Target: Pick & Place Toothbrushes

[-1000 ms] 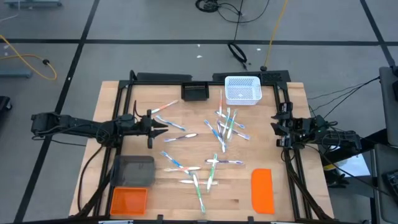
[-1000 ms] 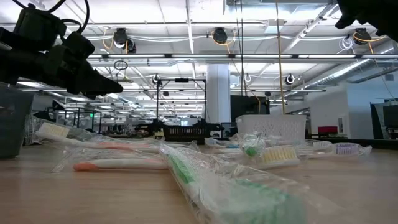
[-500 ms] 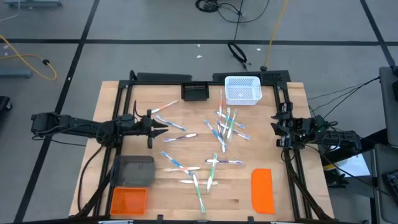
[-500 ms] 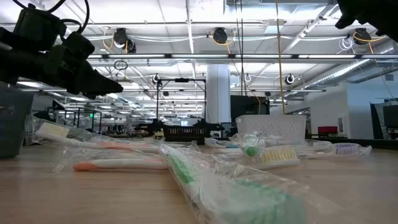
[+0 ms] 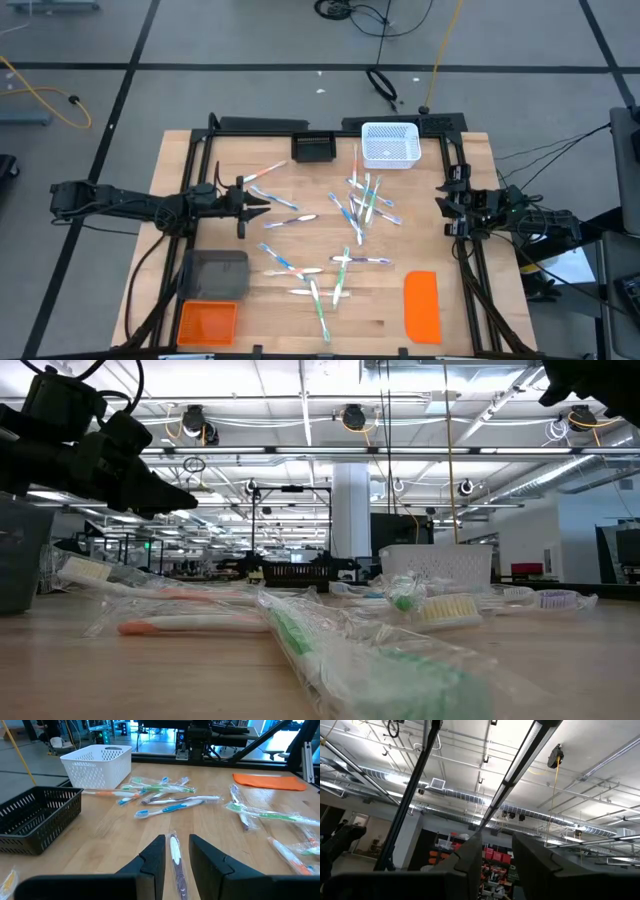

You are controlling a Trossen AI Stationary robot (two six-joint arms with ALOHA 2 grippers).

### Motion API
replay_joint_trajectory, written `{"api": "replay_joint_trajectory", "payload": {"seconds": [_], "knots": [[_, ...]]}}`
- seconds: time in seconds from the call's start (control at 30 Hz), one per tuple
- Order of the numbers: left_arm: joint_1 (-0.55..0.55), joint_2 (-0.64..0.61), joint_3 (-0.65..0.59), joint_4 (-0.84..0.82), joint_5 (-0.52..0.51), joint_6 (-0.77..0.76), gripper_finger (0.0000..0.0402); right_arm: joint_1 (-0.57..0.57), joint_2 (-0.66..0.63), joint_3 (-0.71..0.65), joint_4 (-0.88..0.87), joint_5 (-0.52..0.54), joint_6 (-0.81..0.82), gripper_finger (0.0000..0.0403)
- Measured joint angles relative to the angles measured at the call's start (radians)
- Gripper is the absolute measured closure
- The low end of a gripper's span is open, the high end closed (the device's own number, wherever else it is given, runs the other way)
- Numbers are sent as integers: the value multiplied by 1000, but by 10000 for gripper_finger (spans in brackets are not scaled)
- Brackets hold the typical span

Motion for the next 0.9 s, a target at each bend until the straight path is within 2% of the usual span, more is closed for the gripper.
{"api": "replay_joint_trajectory", "payload": {"seconds": [0.43,0.57,0.73,0.9], "knots": [[0,0,0,3,-26,0,316,0,0,0,9,0,-1,303],[0,0,0,9,-26,0,316,0,0,0,4,53,-10,303],[0,0,0,9,-26,0,316,0,3,0,5,54,18,303],[0,0,0,14,-26,0,316,0,91,28,37,53,22,303]]}}
